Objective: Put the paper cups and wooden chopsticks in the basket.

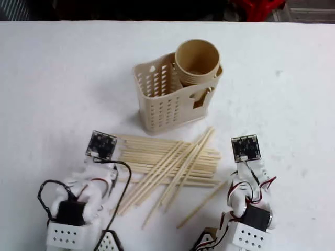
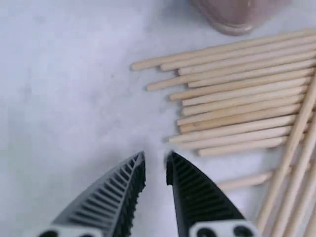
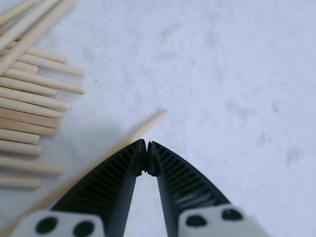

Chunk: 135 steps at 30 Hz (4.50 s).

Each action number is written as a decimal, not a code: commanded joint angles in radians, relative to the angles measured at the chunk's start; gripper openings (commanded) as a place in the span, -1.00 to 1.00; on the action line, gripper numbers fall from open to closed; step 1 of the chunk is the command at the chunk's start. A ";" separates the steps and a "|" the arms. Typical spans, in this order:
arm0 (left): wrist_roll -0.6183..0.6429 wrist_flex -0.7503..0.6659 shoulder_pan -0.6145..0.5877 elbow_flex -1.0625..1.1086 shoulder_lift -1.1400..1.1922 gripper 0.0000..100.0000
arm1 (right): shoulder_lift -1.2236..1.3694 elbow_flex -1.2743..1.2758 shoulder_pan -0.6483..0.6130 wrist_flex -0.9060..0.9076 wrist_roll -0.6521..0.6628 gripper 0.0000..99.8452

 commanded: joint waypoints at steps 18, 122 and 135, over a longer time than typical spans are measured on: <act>-0.264 0.057 0.315 -0.717 0.789 -0.80 | -0.007 0.008 0.008 -0.018 -0.011 -0.96; 0.043 -0.628 0.378 -1.752 1.577 -0.90 | -0.007 0.008 0.008 -0.018 -0.011 -0.96; 0.043 -0.589 0.344 -1.648 1.463 -0.87 | -0.007 0.008 0.008 -0.018 -0.011 -0.96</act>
